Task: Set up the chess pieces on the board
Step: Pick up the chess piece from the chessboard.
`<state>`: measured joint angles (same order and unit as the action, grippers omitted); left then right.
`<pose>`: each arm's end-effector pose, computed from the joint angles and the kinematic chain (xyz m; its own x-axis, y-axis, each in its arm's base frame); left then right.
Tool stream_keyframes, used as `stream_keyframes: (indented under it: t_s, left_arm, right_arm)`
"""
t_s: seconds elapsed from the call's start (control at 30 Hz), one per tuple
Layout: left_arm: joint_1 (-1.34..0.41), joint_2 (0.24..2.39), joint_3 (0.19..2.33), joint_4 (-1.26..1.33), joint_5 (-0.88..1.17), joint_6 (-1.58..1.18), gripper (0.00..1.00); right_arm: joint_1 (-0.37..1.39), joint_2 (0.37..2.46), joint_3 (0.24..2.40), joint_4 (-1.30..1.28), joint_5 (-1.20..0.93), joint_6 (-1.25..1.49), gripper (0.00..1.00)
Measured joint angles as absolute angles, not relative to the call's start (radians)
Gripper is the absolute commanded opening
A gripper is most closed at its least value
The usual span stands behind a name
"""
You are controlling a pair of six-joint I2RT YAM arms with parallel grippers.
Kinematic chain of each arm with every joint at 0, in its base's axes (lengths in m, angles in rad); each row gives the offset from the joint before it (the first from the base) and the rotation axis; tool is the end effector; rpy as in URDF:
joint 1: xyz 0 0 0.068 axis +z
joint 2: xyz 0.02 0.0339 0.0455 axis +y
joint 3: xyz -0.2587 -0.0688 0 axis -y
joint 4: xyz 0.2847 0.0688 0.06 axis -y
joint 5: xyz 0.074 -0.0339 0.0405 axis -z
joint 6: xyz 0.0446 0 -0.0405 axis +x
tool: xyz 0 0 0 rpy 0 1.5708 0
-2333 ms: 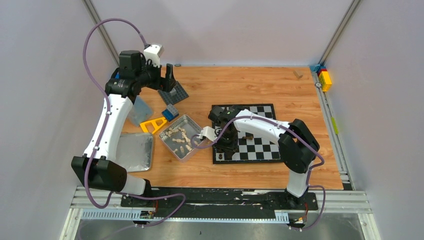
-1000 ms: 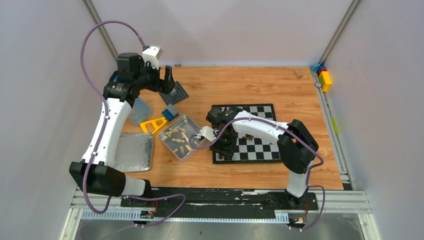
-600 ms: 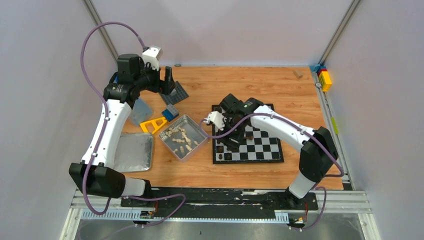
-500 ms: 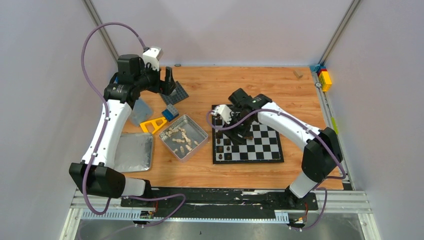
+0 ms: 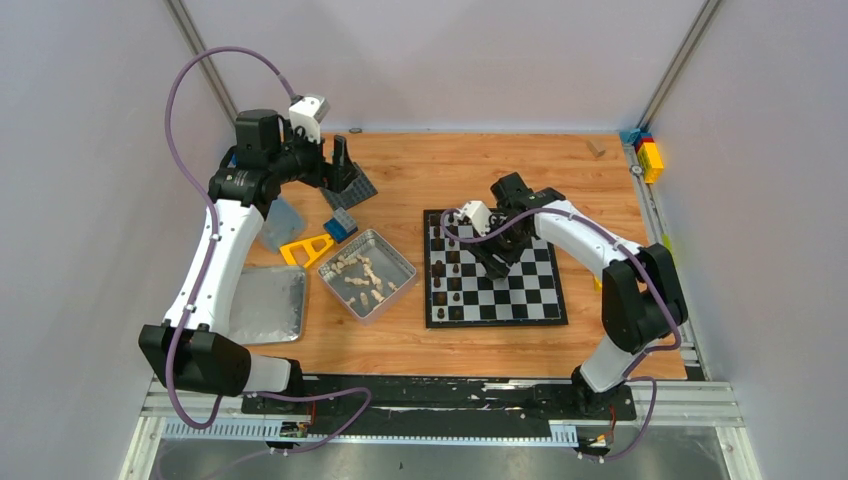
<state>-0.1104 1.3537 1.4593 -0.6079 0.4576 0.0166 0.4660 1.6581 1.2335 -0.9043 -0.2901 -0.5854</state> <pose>0.3367 -0.0572 0.4009 -0.4704 0.0671 -0.8799 0.4916 0.8480 -0.1981 0.3111 0.1708 0.1953 -0.4512 -0.8196 -0.3531 -0.8891 0.4468 0.0991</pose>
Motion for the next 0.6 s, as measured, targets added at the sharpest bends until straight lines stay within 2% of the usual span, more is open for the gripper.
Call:
stream_keyframes:
  t_s: [0.4, 0.6]
  left_arm:
    - [-0.11, 1.361, 1.444, -0.593, 0.478, 0.013, 1.0]
    - [-0.11, 1.366, 1.444, -0.593, 0.482, 0.013, 1.0]
  right_arm:
    - [0.4, 1.7, 1.187, -0.839, -0.3, -0.639, 0.54]
    - [0.4, 1.703, 1.168, -0.828, -0.318, -0.649, 0.47]
